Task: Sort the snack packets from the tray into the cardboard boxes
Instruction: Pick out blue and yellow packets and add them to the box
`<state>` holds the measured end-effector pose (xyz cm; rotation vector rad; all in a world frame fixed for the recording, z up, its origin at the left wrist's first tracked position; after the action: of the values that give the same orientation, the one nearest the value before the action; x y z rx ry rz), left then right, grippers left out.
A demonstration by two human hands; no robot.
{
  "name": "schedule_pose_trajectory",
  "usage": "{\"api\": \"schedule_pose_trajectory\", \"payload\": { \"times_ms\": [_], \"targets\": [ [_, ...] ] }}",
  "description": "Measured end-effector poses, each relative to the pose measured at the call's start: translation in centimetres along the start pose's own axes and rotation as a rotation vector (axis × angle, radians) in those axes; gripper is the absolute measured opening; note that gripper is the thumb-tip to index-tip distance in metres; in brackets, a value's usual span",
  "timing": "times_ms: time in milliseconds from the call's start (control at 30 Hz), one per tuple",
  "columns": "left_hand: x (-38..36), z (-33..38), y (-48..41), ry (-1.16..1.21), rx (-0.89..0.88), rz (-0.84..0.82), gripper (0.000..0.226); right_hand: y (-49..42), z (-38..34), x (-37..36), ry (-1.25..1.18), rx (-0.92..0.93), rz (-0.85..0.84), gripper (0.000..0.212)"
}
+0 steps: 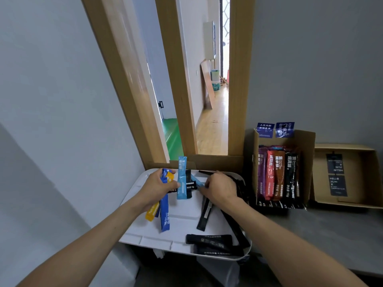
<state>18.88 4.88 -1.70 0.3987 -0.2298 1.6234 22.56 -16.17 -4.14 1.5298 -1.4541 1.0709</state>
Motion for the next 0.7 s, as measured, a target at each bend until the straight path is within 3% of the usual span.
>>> {"api": "schedule_pose_trajectory", "payload": {
  "times_ms": [167,300,500,700],
  "targets": [
    [0.2,0.2,0.4,0.054,0.002,0.025,0.031,0.2,-0.1,1.2,-0.053,-0.061,0.026,0.036],
    [0.5,1.0,0.6,0.087,-0.037,0.073,0.027,0.9,0.6,2.6,-0.270,-0.056,-0.005,0.031],
    [-0.6,4.4,1.3,0.090,-0.218,0.084,0.023,3.0,1.7,4.0,-1.040,-0.066,-0.083,0.022],
    [-2.5,7.4,2.7,0.155,-0.307,0.111,0.024,5.6,2.5,2.6,-1.732,-0.268,-0.294,0.028]
  ]
}}
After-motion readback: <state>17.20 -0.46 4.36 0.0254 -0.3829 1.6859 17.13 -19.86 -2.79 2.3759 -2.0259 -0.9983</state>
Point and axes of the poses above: each hand's wrist, its own y-axis away from the middle knuckle, its own x-axis out of the back of the hand, z = x × y, the point moved 9 cm from there along -y, towards the middle knuckle, and after that the axes turned 1 degree about y, right-handed, at the moved point
